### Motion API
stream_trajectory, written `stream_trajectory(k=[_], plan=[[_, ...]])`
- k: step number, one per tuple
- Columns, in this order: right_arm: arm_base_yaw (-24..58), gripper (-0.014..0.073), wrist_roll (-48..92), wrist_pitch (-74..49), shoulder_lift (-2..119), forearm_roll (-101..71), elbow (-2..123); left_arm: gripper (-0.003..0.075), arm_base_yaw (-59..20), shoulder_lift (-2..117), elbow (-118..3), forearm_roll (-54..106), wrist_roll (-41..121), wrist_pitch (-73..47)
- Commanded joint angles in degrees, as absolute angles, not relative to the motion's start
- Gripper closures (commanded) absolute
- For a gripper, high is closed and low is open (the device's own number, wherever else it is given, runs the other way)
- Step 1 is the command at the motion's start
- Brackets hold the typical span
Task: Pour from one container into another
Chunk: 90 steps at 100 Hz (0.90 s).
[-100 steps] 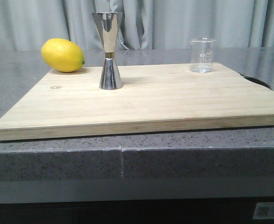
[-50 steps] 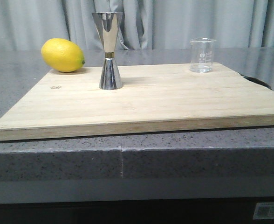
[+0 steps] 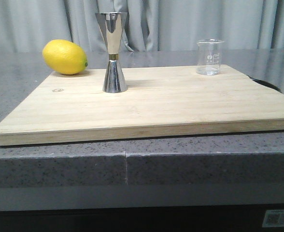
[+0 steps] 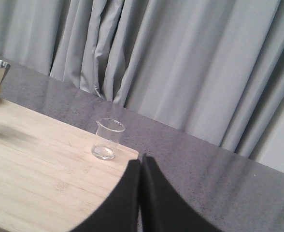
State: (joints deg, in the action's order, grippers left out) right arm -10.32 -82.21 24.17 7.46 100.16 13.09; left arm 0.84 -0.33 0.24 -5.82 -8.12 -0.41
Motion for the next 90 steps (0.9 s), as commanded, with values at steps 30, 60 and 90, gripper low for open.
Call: stream_trajectory(k=[30,60,90], plan=[[-9.72,0.0638,-82.3,22.83,7.88,98.93,14.61,0.0739,0.58,-1.55,1.83,-5.84,-8.73,4.26],[-8.56,0.0637,-82.3,22.94,7.88,98.93,14.61,0.0739,0.58,-1.55,1.83,-5.84,-8.73,4.26],[-8.56,0.0638,-82.3,20.48,7.88,98.48,14.61,0.0739,0.58,-1.55,1.83,-5.84,-8.73,4.26]])
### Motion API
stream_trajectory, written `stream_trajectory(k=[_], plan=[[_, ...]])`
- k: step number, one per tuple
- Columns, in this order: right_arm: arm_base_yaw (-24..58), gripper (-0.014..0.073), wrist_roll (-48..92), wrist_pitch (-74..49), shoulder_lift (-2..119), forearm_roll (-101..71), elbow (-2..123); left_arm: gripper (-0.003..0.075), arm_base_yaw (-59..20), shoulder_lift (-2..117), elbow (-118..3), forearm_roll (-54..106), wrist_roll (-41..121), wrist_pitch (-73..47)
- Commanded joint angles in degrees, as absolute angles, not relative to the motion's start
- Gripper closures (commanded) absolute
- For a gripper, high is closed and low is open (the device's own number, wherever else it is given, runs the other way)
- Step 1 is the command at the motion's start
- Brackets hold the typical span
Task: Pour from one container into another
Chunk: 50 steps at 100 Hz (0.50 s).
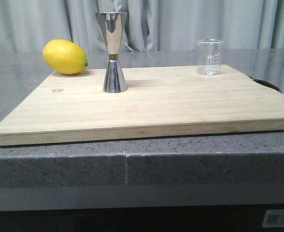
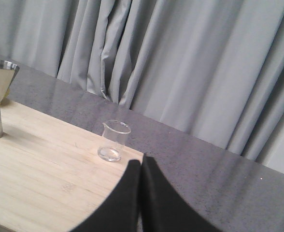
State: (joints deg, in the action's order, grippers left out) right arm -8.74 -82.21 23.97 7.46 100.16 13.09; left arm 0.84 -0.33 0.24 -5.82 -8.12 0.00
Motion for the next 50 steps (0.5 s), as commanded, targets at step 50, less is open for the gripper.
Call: stream_trajectory(k=[50], plan=[[-8.56,0.0638,-82.3,19.69,7.33,91.31,13.56,0.0739,0.58,-1.55,1.83,-5.84,-8.73,4.26]])
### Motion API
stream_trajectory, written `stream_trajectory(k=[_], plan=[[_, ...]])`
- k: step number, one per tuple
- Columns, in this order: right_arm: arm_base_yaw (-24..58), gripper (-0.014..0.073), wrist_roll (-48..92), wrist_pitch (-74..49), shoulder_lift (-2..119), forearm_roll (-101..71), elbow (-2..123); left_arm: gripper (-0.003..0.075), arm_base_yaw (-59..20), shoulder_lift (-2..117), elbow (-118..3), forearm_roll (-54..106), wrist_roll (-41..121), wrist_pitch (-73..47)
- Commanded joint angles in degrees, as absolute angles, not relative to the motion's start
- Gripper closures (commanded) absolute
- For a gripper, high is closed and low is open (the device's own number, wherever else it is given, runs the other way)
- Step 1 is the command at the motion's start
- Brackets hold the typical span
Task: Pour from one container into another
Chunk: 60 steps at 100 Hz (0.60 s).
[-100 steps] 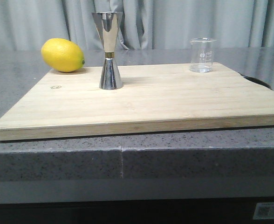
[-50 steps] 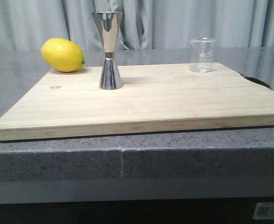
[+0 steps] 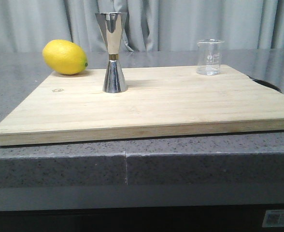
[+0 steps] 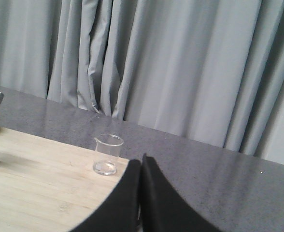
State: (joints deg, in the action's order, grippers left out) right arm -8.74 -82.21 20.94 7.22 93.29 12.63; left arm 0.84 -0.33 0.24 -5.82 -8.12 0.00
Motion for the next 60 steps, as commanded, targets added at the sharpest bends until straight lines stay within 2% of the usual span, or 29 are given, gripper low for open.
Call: stream_trajectory(k=[1,11,33,46,60], plan=[[-8.56,0.0638,-82.3,19.69,7.33,91.31,13.42,0.0739,0.58,-1.55,1.83,-5.84,-8.73,4.26],[-8.56,0.0637,-80.02,19.02,7.33,86.6,12.66,0.0739,0.58,-1.55,1.83,-5.84,-8.73,4.26],[-6.16,0.0637,-43.04,12.27,6.1,50.63,9.97,0.0739,0.58,-1.55,1.83,-5.84,-8.73,4.26],[-3.35,0.0637,-31.59,4.33,4.45,38.6,8.03,0.0739,0.58,-1.55,1.83,-5.84,-8.73,4.26],[-0.87,0.0638,-23.52,2.98,1.51,30.58,5.06,0.0739,0.58,-1.55,1.83,-5.84,-8.73,4.26]])
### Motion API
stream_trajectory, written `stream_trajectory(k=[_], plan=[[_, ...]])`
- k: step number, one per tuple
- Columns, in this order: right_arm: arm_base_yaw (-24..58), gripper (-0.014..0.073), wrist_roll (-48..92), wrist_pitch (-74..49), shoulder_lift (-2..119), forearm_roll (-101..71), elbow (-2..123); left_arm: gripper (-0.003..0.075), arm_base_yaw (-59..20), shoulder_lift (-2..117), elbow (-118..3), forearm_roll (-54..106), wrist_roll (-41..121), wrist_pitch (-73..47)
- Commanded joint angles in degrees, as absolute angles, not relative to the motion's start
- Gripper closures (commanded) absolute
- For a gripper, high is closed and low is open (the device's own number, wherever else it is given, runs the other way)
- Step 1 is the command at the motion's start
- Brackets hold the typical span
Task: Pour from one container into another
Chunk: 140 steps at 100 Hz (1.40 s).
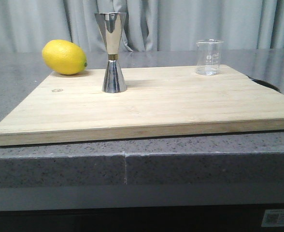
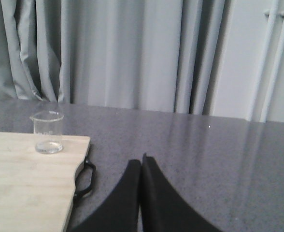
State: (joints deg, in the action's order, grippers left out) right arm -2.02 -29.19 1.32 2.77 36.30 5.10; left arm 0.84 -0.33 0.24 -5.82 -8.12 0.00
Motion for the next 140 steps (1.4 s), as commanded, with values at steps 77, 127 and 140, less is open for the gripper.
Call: stream_trajectory(k=[77,127,140], plan=[[-0.09,0.0638,-0.96,2.66,-1.59,1.79,-1.16,0.0739,0.58,-1.55,1.83,-5.84,-8.73,4.35],[-0.09,0.0637,-0.96,2.5,-1.59,1.79,-1.16,0.0739,0.58,-1.55,1.83,-5.84,-8.73,4.35],[-0.09,0.0637,-0.96,2.5,-1.59,1.79,-1.16,0.0739,0.58,-1.55,1.83,-5.84,-8.73,4.35]])
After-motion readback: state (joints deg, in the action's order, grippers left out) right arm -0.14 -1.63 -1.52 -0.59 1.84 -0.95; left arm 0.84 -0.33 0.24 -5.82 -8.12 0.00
